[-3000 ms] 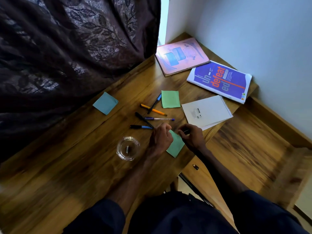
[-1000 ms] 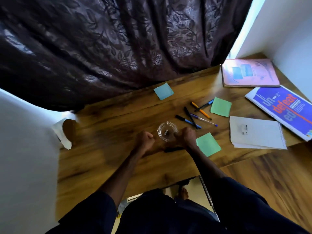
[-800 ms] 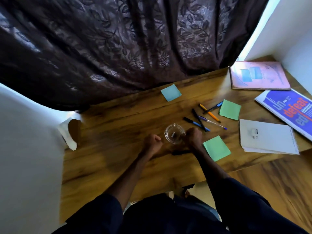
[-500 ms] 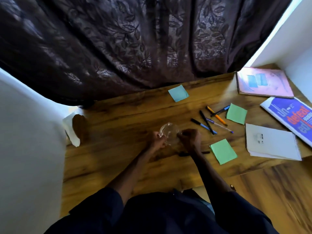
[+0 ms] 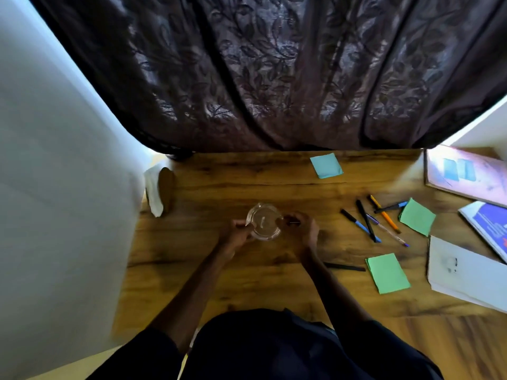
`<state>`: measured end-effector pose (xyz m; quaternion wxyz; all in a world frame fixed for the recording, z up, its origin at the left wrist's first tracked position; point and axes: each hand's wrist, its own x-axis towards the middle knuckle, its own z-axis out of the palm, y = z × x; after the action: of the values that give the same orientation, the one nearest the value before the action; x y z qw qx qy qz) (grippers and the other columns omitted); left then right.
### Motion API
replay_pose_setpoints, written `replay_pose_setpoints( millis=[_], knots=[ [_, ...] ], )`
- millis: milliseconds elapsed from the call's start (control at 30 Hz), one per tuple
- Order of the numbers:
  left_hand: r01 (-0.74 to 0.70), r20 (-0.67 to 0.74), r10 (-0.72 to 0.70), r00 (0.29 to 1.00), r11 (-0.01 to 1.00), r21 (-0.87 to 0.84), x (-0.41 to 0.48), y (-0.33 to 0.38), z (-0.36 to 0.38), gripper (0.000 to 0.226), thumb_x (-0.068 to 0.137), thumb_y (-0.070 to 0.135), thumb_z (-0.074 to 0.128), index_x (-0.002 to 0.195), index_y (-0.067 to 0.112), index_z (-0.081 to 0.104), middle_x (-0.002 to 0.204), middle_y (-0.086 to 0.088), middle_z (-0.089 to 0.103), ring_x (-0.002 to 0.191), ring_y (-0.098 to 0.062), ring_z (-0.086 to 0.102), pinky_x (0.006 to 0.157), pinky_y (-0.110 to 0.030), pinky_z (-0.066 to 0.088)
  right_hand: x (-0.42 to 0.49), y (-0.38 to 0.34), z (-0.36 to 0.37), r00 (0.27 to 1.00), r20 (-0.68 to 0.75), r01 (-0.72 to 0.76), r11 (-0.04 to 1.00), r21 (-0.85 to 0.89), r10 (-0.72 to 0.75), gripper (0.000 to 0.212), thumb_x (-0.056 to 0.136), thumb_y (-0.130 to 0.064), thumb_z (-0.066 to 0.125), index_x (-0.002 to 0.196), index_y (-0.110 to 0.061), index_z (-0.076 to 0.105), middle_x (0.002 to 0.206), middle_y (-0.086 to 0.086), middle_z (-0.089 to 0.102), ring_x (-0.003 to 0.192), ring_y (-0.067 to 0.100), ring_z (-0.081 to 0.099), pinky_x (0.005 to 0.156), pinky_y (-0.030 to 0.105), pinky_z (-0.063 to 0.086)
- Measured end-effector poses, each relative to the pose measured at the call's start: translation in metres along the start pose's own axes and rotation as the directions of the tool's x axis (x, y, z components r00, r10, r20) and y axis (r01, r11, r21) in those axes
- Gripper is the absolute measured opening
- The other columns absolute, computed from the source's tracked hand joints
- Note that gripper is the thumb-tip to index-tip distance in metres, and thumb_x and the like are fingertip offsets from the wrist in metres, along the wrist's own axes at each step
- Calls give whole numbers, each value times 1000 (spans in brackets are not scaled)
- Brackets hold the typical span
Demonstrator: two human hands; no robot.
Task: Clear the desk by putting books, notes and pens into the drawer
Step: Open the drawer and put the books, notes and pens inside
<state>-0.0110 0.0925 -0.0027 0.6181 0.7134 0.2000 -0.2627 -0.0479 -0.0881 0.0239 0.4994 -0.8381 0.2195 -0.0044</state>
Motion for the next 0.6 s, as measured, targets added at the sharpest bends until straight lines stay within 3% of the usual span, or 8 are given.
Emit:
replay_pose_setpoints(
  millis=[67,167,233,333,433,500,567,600],
  knots=[
    [18,-90,-24,996,998,-56,-1,-5,-15,27,93,9,70,115,-7,69,99,-18,72,62,-9,68,54,-15,58,0,-11,11,998,64,-3,1000,-16,4,16,83,-34,77,95,-23,75,84,-12,74,71,-4,67,59,9,48],
    [38,-208,-69,976,988,-150,-3,-11,-40,30,89,3,73,115,-12,68,104,-25,72,65,-16,67,50,-17,57,0,-22,34,992,122,18,1000,13,-20,28,88,-49,68,96,-23,75,86,-7,76,76,8,73,66,31,60],
    [38,-276,-99,956,976,-217,-8,-15,-61,29,86,-1,75,111,-14,68,100,-25,71,68,-22,67,50,-19,58,1,-29,53,984,173,37,999,27,-41,28,88,-49,68,97,-23,76,88,-6,77,79,11,74,71,44,62],
    [44,-369,-151,917,958,-282,-12,-24,-94,24,83,-7,76,104,-15,69,82,-18,72,71,-29,69,49,-25,60,6,-39,81,974,228,40,996,-78,-21,25,87,-43,69,102,-23,75,98,-2,77,90,18,73,82,47,59],
    [79,-434,-204,877,954,-290,-4,-44,-130,17,80,-8,77,92,-16,68,51,-1,68,68,-26,70,51,-32,60,4,-46,104,962,273,19,993,-120,14,26,85,-41,67,106,-27,71,98,-2,77,92,21,73,84,48,59],
    [84,-478,-226,848,950,-301,-5,-49,-150,25,78,-8,79,99,-18,67,61,-6,71,64,-24,72,60,-40,64,2,-43,114,953,301,23,993,-119,14,27,82,-42,64,104,-29,69,96,-3,76,90,20,73,81,50,60],
    [69,-532,-196,824,966,-250,-13,-47,-164,28,77,-5,81,100,-16,69,85,-14,72,84,-32,73,77,-47,61,-2,-42,120,938,345,34,992,-125,12,29,80,-43,61,105,-30,68,97,-2,75,90,22,73,80,51,60],
    [82,-567,-165,807,982,-169,-17,-46,-172,29,76,-1,83,99,-14,71,90,-15,71,91,-32,72,79,-42,58,-5,-46,119,933,358,26,991,-132,23,30,80,-42,60,106,-30,69,97,-1,75,90,23,73,81,51,60]
  ],
)
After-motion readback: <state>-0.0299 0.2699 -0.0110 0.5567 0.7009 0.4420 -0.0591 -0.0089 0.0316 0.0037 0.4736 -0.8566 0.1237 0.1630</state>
